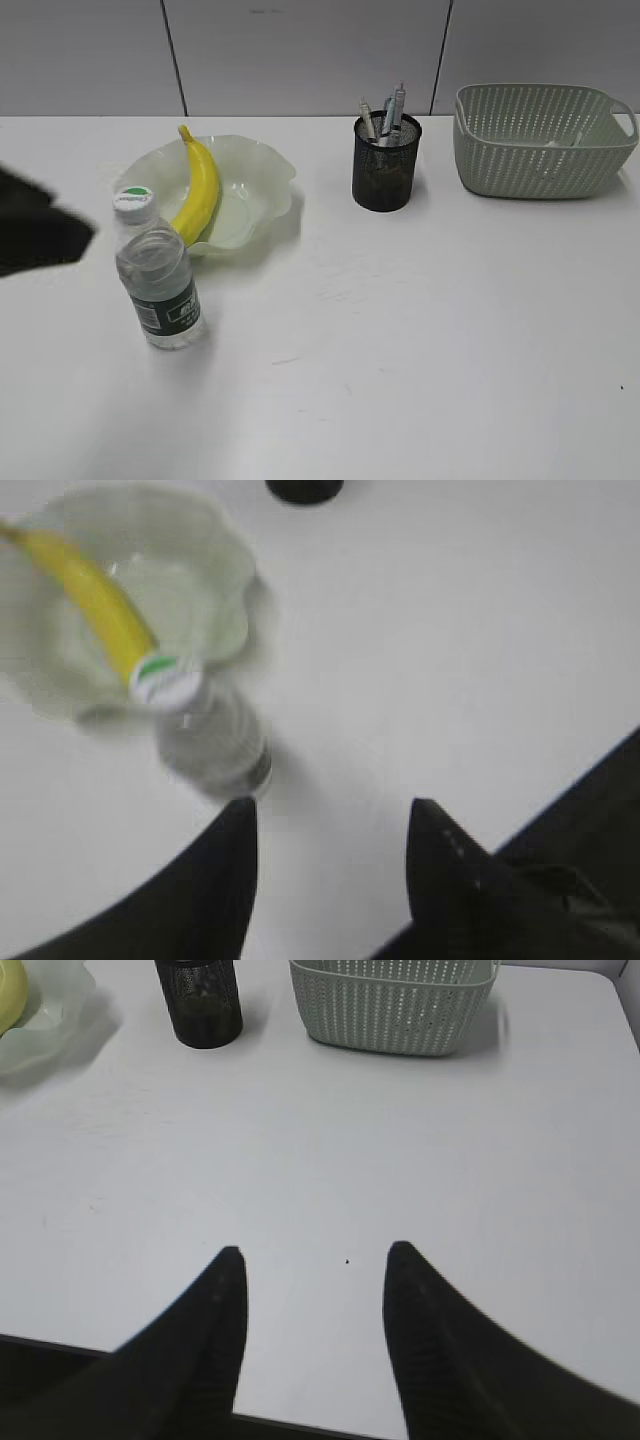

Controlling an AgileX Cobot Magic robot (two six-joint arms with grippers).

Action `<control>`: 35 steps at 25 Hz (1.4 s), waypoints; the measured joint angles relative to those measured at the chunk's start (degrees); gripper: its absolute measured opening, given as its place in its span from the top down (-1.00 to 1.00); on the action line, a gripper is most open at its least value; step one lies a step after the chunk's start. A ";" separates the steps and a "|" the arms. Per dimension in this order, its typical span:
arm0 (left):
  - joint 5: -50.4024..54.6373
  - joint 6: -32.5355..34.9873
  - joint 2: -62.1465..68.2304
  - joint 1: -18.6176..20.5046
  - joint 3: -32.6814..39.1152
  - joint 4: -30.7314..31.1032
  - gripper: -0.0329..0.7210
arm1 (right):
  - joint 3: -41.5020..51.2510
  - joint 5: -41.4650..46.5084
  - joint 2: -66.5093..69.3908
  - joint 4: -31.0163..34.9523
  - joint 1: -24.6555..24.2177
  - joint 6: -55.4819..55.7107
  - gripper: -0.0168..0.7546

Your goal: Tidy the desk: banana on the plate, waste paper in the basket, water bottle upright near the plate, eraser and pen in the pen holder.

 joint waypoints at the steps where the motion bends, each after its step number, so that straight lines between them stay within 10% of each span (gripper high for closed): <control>1: 3.46 -1.08 -4.51 0.00 2.88 0.83 -0.05 | 0.00 0.00 0.00 0.00 0.00 0.00 0.01; 13: 21.28 -3.32 -55.21 0.00 15.58 2.71 -0.06 | 0.00 0.00 0.00 0.00 0.00 0.00 0.01; 29: 17.81 -3.38 -55.41 0.89 17.49 2.47 0.03 | 0.00 0.05 -0.14 0.02 -0.30 0.00 0.01; 35: 17.68 -3.38 -55.73 17.24 17.49 2.40 0.04 | 0.00 0.05 -0.14 0.07 -10.81 0.00 0.01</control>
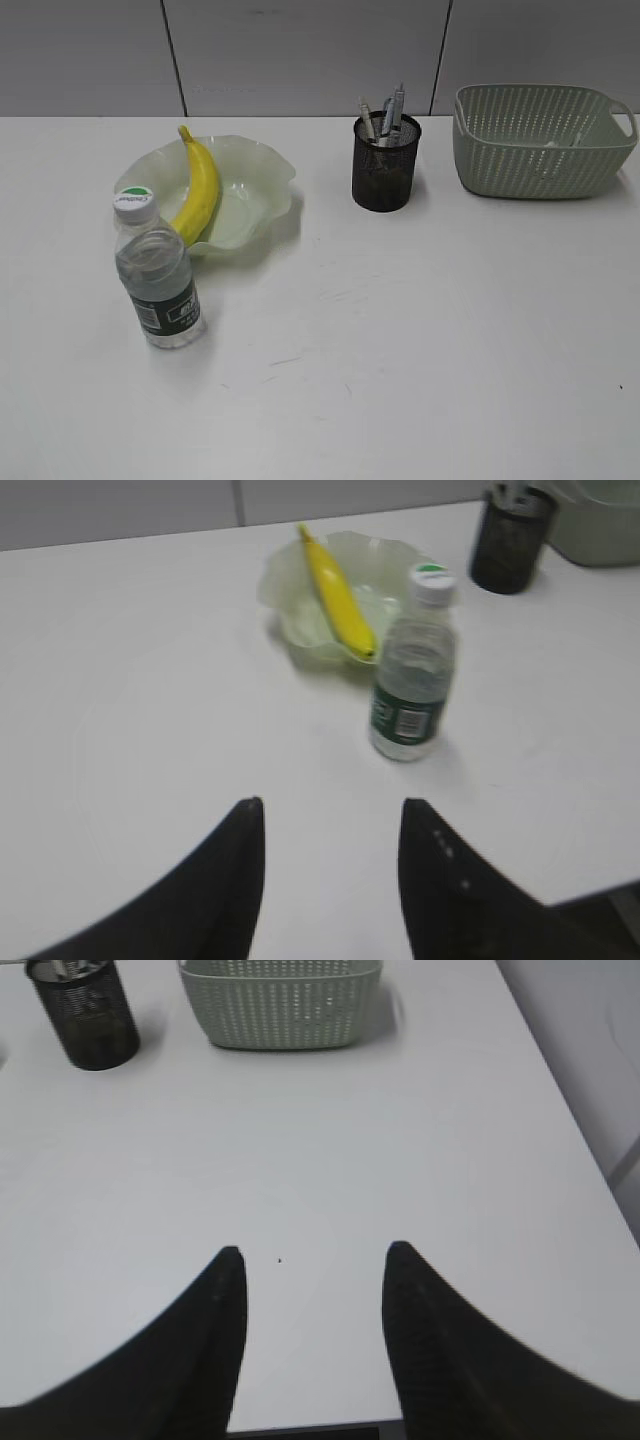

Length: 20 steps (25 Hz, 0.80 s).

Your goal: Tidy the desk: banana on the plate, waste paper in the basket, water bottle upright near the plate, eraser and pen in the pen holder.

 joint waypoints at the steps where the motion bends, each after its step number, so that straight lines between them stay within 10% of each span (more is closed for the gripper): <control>1: 0.07 0.00 -0.44 3.62 0.04 0.05 0.04 | 0.00 0.00 0.00 0.00 -1.61 0.00 0.01; 6: 0.08 0.00 -0.80 12.27 0.04 0.05 0.05 | 0.00 0.00 0.00 0.02 -4.14 0.00 0.01; 20: 0.08 0.00 -0.80 12.88 0.04 0.05 0.25 | 0.00 0.00 0.00 0.02 -4.14 0.00 0.01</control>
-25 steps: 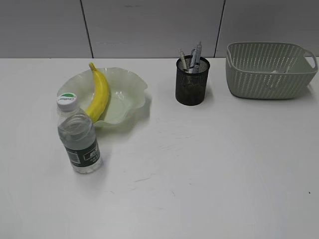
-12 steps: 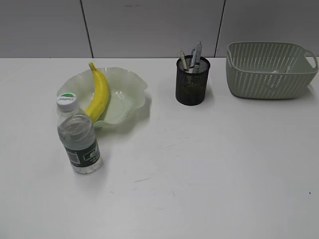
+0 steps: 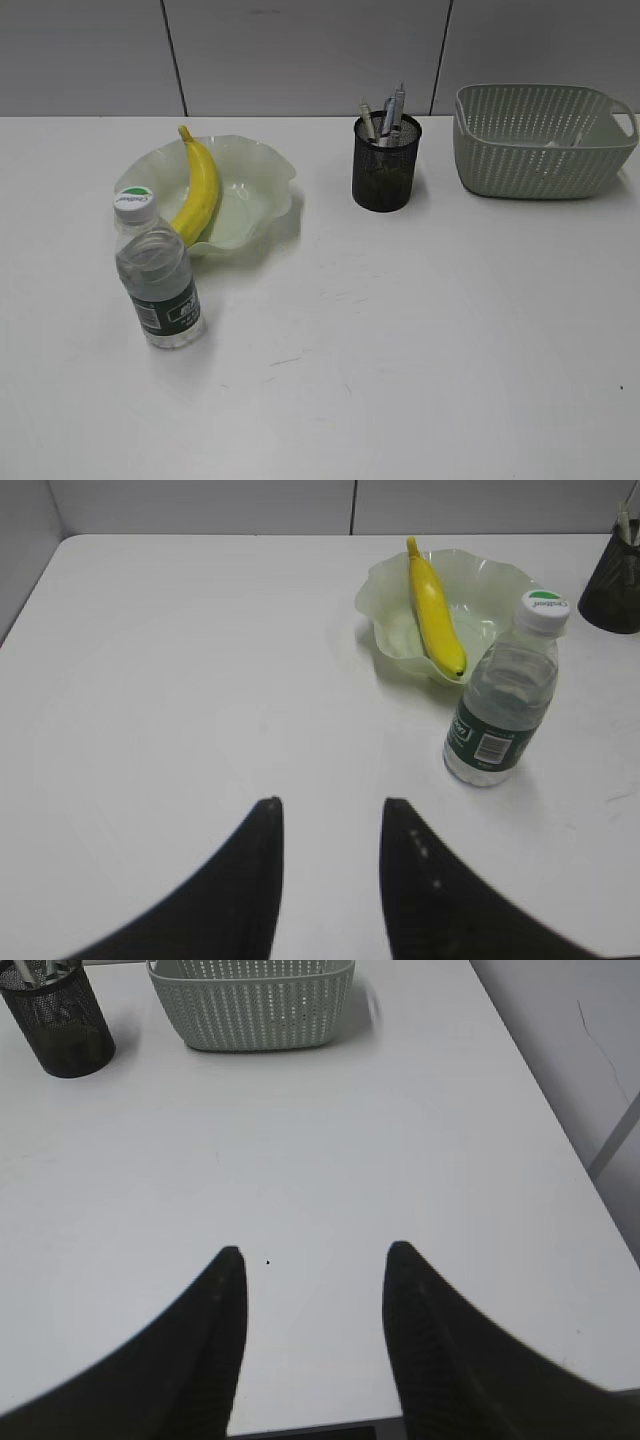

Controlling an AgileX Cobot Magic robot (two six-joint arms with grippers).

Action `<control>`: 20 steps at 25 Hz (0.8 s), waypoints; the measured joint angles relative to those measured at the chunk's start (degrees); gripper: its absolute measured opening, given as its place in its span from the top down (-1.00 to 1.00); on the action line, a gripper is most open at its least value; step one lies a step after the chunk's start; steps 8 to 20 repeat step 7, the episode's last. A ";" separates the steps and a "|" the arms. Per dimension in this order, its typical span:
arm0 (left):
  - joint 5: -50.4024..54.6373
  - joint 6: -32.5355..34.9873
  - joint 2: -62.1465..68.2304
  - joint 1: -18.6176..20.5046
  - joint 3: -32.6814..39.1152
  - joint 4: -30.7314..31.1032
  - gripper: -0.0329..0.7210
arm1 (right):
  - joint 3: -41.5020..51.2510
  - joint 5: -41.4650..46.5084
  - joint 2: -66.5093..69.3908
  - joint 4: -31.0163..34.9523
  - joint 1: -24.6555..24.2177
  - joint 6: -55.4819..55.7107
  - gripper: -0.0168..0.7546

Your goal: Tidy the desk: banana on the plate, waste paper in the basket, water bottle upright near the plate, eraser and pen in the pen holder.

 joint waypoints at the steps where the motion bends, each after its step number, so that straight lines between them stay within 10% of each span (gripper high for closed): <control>1: 0.00 0.00 0.00 0.00 0.00 0.00 0.26 | 0.00 0.00 0.00 0.00 0.00 0.00 0.01; 20: 0.00 0.00 0.00 0.00 0.00 0.00 0.28 | 0.00 0.00 0.00 0.00 0.00 0.00 0.01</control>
